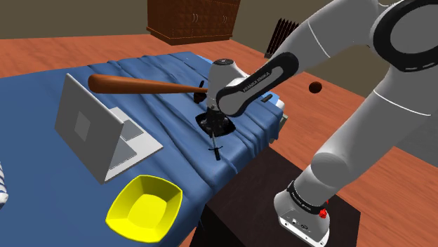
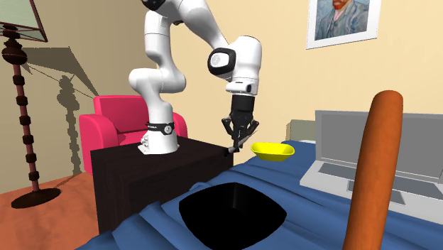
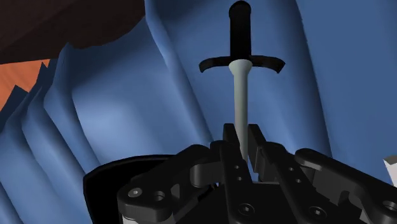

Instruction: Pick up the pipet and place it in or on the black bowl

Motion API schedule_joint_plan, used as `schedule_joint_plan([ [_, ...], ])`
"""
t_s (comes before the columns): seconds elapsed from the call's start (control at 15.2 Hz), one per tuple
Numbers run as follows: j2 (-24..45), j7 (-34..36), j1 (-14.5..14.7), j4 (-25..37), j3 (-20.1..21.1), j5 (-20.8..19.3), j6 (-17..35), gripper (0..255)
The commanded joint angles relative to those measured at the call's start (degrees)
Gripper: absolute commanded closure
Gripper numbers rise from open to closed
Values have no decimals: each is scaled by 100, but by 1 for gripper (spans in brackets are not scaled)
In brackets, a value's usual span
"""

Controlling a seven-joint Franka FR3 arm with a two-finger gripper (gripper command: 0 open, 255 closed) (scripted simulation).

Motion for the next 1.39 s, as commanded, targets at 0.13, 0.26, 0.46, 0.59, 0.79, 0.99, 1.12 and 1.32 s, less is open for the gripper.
schedule_joint_plan([
  [0.13,321,-462,-300,471,-296,-197,-135,255],
  [0.26,506,-675,-432,741,-426,-274,-209,255],
  [0.46,805,-987,-614,1190,-602,-365,-340,255],
  [0.59,1019,-1191,-726,1519,-706,-410,-440,255],
  [0.79,1361,-1489,-883,2056,-844,-459,-613,255],
  [0.99,1601,-1613,-950,2340,-916,-503,-649,255],
  [1.12,1717,-1566,-936,2326,-939,-558,-525,255],
  [1.32,1896,-1494,-910,2315,-979,-644,-342,255],
])
